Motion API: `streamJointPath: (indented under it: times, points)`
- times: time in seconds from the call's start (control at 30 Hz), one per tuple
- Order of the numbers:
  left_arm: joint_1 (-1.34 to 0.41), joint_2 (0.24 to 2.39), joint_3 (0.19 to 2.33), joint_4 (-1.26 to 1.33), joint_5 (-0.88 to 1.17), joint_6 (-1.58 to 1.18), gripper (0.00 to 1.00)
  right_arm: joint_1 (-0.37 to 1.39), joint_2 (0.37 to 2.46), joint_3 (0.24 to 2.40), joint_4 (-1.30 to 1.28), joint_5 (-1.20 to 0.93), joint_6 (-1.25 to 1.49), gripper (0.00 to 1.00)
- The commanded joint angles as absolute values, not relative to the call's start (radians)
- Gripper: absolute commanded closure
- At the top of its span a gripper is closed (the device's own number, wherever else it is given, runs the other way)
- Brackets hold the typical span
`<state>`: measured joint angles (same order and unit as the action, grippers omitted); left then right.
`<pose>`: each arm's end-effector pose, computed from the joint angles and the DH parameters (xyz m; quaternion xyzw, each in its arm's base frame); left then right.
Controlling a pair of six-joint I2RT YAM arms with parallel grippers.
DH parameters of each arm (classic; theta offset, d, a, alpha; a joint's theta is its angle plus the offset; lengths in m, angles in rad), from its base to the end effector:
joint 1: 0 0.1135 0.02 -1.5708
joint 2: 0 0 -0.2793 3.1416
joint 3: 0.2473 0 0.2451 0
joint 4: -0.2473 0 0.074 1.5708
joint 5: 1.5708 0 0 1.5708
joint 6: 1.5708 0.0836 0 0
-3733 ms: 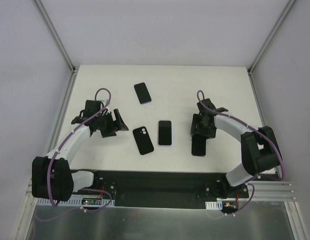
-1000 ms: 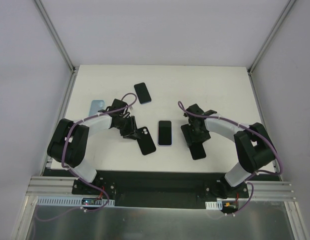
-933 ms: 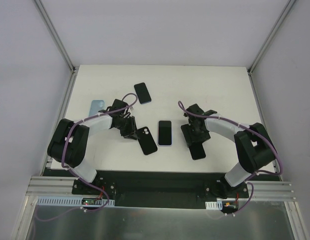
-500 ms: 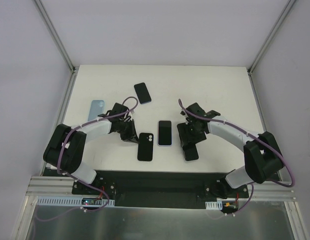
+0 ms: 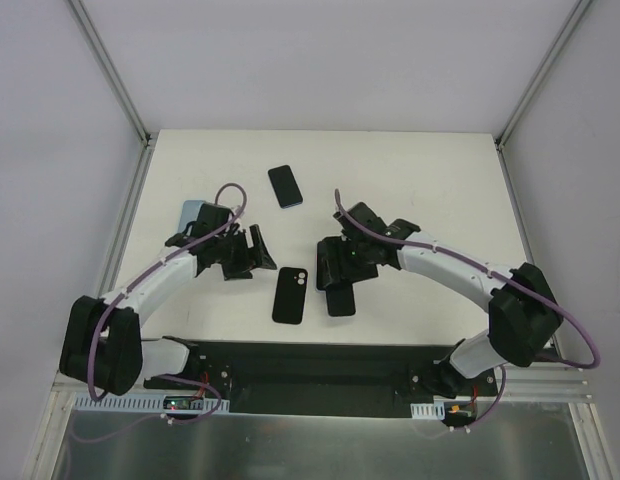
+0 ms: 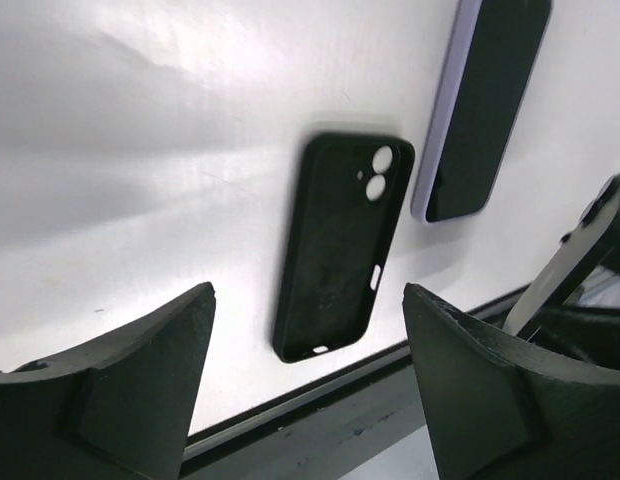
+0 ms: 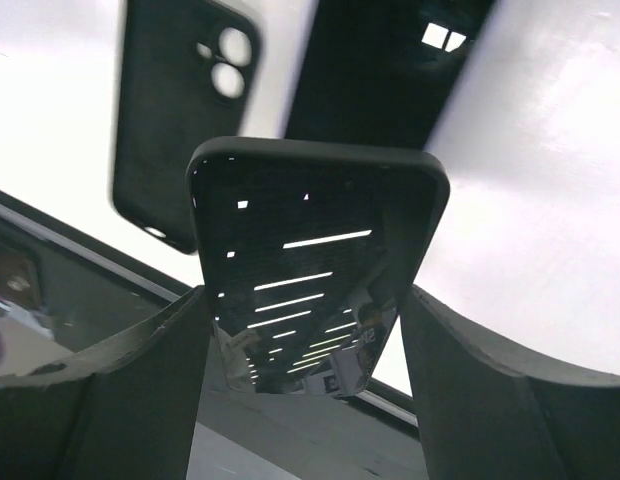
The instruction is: Put the phone into the phone case
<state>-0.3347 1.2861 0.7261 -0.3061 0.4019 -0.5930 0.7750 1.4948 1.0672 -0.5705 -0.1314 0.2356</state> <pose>0.2467 -0.1204 0.1912 -0.0501 0.9209 -0.3188 0.2186 0.2245 0.2352 0.2162 -0.2729 0.9177 0.1915 0.2161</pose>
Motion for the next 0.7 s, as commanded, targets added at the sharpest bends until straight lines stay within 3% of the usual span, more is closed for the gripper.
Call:
streamJointPath:
  times: [0.0,0.03,0.17,0.67]
  points:
    - [-0.207,1.175,0.739,-0.380,0.361,-0.571,0.24,0.845,1.555,1.189,-0.476,-0.097,0.478,0.69]
    - [-0.186,1.129,0.724,-0.390,0.348,-0.565,0.23,0.868,1.569,1.198,-0.457,-0.097,0.507,0.69]
    - [-0.138,1.036,0.687,-0.420,0.298,-0.557,0.01,0.931,1.655,1.270,-0.402,-0.023,0.578,0.70]
    - [-0.129,0.971,0.620,-0.446,0.328,-0.566,0.01,1.025,1.842,1.351,-0.374,0.141,0.729,0.71]
